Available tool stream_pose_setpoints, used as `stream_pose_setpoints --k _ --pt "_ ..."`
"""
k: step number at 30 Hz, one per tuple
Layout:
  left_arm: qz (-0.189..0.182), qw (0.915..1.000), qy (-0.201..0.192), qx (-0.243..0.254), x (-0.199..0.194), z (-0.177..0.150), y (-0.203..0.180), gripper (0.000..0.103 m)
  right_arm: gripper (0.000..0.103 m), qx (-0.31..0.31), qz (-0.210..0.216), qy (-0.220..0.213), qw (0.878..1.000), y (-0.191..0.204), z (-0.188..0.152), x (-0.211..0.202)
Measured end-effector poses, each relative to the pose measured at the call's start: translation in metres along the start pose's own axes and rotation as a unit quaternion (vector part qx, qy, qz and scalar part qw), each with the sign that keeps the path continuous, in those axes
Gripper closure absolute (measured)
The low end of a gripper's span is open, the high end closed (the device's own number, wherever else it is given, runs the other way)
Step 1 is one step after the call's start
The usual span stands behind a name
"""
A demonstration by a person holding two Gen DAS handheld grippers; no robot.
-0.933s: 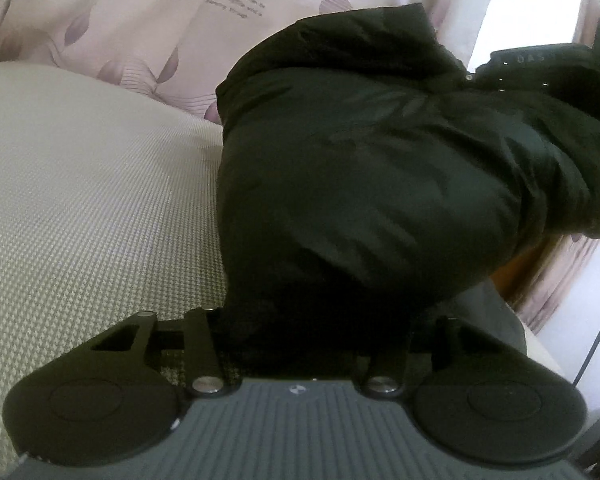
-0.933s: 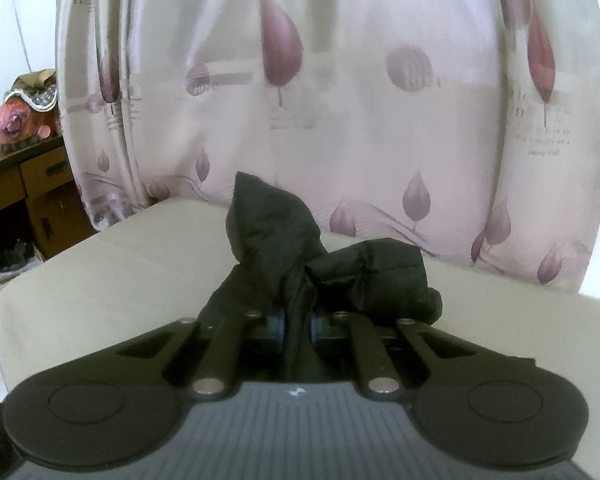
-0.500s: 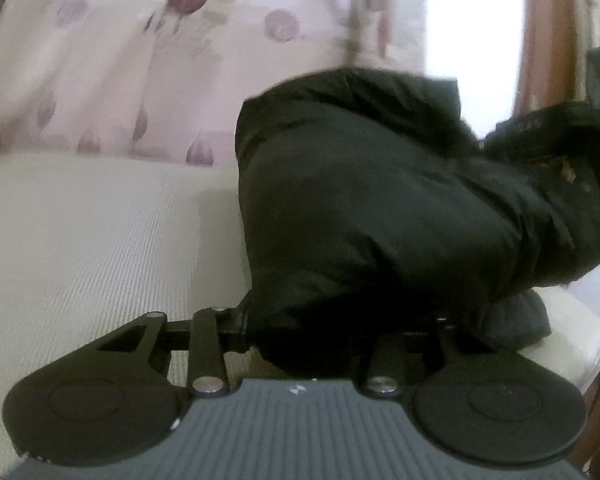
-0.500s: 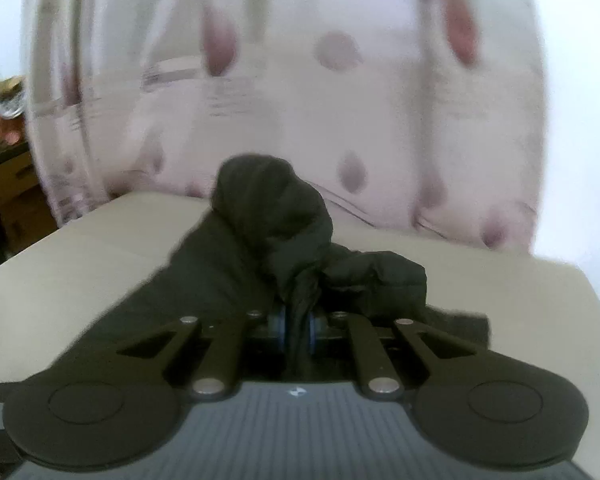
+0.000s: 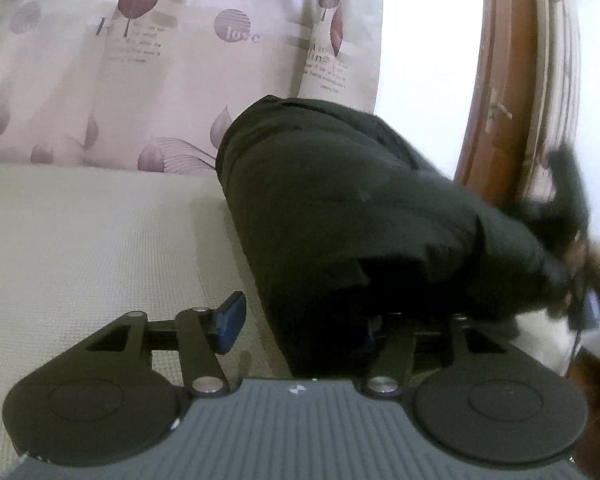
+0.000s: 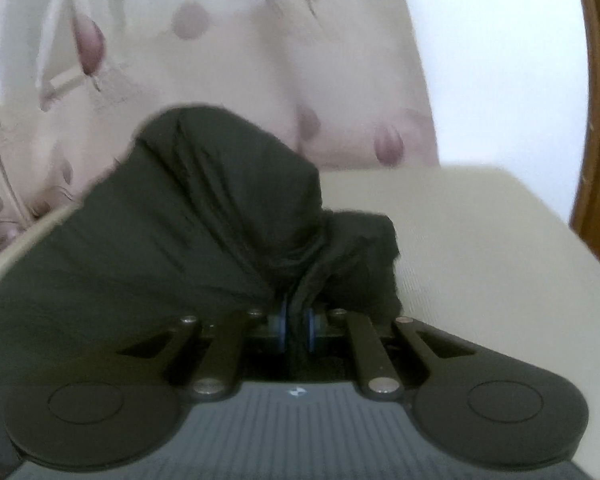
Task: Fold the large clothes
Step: 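Press the folded jacket down with the left gripper while the right gripper holds the hood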
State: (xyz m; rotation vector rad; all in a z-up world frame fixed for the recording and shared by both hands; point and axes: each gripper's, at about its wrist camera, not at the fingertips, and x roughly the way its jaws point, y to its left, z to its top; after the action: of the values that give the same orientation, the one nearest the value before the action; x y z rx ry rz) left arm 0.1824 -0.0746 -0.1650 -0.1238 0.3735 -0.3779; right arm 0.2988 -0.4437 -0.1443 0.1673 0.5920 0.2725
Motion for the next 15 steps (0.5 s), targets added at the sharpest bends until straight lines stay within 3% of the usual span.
stream_pose_setpoints --k 3,7,15 --pt "-0.015 0.9996 -0.001 0.026 0.009 0.006 -0.006 0.059 0.094 0.037 0.008 0.027 0.999 -0.017 -0.017 0.018" --pt "-0.021 0.9996 0.002 0.019 0.007 0.002 -0.004 0.065 0.094 0.039 0.012 0.019 0.999 -0.013 -0.023 0.017" --pt "0.006 0.9993 -0.024 0.027 -0.015 0.005 0.017 0.071 0.094 0.067 0.067 0.028 0.995 0.007 -0.028 0.021"
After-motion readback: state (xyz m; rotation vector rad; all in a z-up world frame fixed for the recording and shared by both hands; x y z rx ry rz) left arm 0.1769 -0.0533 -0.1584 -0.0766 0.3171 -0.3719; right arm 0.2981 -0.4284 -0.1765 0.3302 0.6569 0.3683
